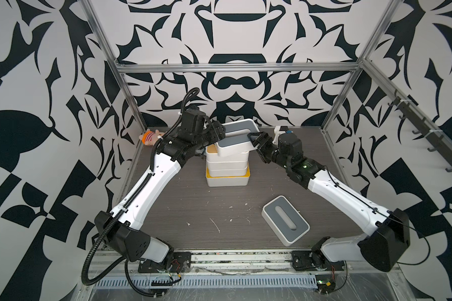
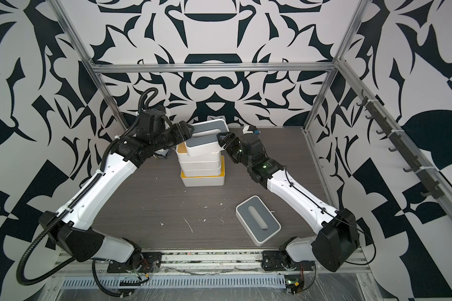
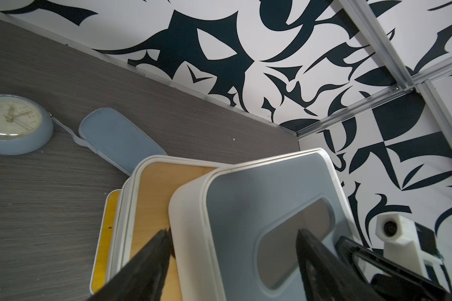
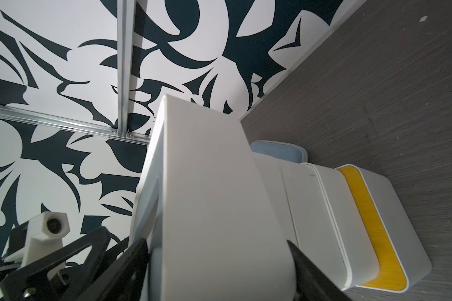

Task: Stack the tissue boxes
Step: Place the tissue box at the tissue box.

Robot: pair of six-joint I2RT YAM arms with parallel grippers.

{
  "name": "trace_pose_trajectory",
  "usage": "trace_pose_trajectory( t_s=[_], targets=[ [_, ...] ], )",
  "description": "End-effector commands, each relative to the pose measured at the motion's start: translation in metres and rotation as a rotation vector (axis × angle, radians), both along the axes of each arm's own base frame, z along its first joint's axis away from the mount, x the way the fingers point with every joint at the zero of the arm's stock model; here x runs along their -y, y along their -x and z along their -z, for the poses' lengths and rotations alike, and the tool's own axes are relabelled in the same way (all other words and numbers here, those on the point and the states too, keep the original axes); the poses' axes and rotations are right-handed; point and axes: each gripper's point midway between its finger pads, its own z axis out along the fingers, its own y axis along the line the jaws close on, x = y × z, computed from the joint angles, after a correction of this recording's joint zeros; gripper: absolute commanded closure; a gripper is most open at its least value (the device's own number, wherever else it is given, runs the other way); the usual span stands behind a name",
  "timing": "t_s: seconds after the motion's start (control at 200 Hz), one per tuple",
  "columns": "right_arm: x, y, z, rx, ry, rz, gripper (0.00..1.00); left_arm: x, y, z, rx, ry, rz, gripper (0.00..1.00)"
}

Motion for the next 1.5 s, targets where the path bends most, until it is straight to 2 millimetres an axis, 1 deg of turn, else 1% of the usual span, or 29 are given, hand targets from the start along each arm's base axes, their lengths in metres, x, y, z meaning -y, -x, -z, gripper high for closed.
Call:
trace_pose_trajectory(
  t_s=[0.0, 0.185, 0.395, 0.665, 0.75, 0.8, 0.9, 1.01, 1.055, 1.155, 1.3, 1.385, 1.495],
  targets=[
    [0.002, 0.008, -0.018, 0.055, -0.004, -0.009, 0.16, -0.002, 0.000, 0.001, -0.006, -0.042, -0.006, 0.22],
    [0.005, 0.012, -0.017, 0.054, 0.003, -0.010, 0.12, -0.002, -0.002, 0.006, -0.012, -0.059, -0.011, 0.24],
    [0.014, 0.016, -0.015, 0.049, 0.027, 0.004, 0.08, -0.003, -0.003, 0.010, -0.019, -0.071, -0.018, 0.25],
    [0.039, 0.018, -0.018, 0.055, 0.054, 0.025, 0.06, -0.003, -0.003, 0.009, -0.016, -0.072, -0.018, 0.26],
    [0.046, 0.017, -0.023, 0.065, 0.038, 0.020, 0.05, -0.001, -0.002, 0.008, -0.012, -0.063, -0.008, 0.26],
    [0.047, 0.017, -0.028, 0.083, 0.043, 0.007, 0.05, 0.000, -0.003, 0.008, -0.011, -0.061, -0.006, 0.26],
    [0.038, 0.014, -0.041, 0.114, 0.052, -0.072, 0.05, 0.000, -0.004, 0.008, -0.011, -0.060, -0.007, 0.26],
    [0.025, 0.012, -0.049, 0.131, 0.050, -0.146, 0.04, 0.001, -0.003, 0.006, -0.013, -0.050, -0.003, 0.26],
    [0.021, 0.012, -0.053, 0.138, 0.052, -0.169, 0.01, 0.003, -0.001, 0.004, -0.015, -0.035, 0.005, 0.26],
    [0.012, 0.011, -0.061, 0.149, 0.060, -0.218, 0.01, 0.009, 0.002, 0.000, -0.008, 0.002, 0.026, 0.25],
    [0.004, 0.009, -0.061, 0.142, 0.060, -0.259, 0.01, 0.010, 0.002, -0.004, -0.002, 0.014, 0.031, 0.24],
    [0.002, 0.010, -0.063, 0.146, 0.057, -0.277, 0.01, 0.013, 0.002, -0.005, -0.002, 0.030, 0.040, 0.21],
    [-0.005, 0.011, -0.065, 0.154, 0.056, -0.310, 0.01, 0.011, -0.002, -0.010, 0.017, 0.036, 0.018, 0.18]
  ],
)
